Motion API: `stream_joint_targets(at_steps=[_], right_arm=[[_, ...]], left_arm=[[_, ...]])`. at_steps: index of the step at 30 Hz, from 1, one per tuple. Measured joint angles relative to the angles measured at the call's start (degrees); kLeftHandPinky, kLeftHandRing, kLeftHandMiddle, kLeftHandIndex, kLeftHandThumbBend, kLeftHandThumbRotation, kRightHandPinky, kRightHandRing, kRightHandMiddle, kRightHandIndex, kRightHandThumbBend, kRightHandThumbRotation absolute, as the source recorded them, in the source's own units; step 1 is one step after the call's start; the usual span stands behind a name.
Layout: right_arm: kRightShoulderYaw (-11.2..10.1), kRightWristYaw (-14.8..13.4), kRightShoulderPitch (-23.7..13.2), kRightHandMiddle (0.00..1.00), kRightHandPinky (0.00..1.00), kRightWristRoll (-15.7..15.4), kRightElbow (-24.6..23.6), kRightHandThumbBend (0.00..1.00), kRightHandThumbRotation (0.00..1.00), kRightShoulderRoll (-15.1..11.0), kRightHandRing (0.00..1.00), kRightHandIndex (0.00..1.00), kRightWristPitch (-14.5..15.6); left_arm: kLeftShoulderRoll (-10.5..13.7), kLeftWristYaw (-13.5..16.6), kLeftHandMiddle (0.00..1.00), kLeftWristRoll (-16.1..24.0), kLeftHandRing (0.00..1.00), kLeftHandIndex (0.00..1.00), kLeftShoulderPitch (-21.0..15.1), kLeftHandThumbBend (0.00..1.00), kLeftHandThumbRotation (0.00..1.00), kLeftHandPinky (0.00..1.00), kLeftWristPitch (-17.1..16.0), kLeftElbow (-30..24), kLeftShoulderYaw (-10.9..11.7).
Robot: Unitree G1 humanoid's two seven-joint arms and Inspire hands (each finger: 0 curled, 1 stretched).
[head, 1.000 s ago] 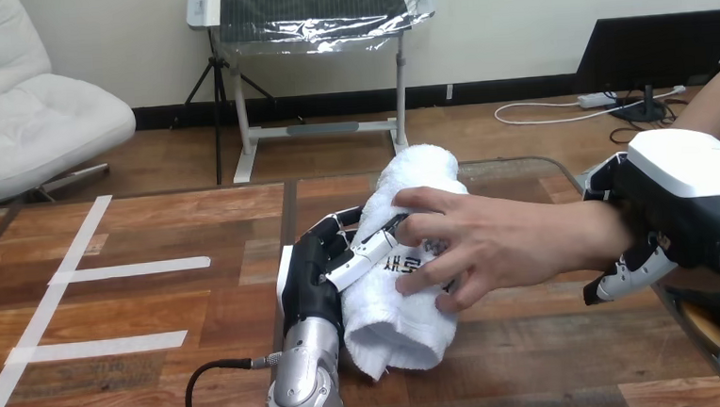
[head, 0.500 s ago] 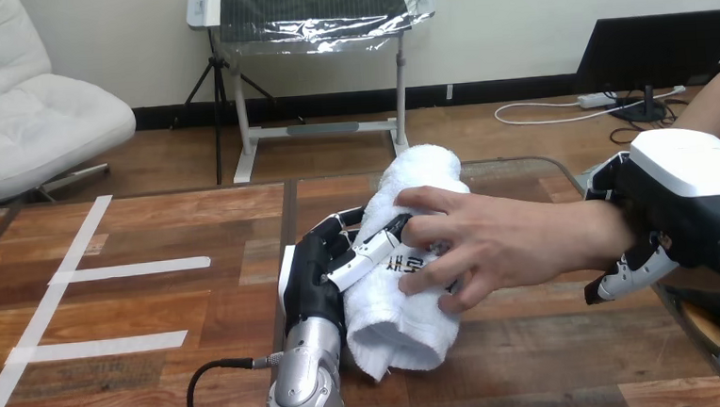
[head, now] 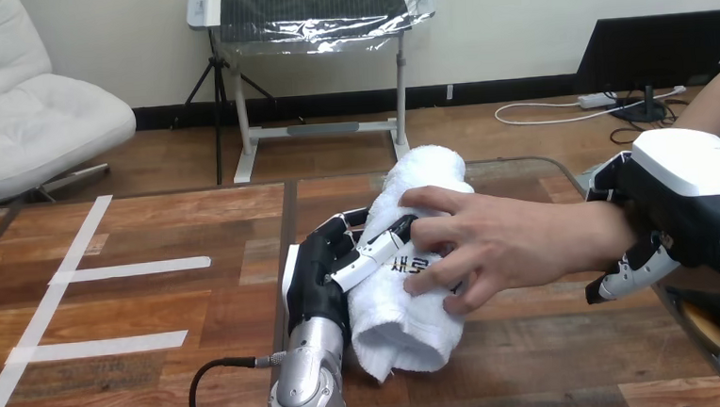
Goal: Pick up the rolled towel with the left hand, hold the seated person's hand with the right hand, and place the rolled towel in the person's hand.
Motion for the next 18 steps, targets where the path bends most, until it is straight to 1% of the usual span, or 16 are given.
stream_joint_targets(at_steps=[14,18], right_arm=[[-0.7,0.0,0.0,0.47,0.34,0.0,-0.6,0.87,0.0,0.0,0.39,0.48,0.0],[-0.7,0.0,0.0,0.47,0.34,0.0,-0.9,0.87,0.0,0.0,0.39,0.48,0.0]], left_arm=[[0.0,-2.0,0.41,-1.5,0.32,0.47,0.0,0.71,0.07,0.24,0.0,0.0,0.0],[0.0,-2.7,0.42,-1.9,0.33,0.47,0.0,0.71,0.08,0.24,0.0,0.0,0.0]])
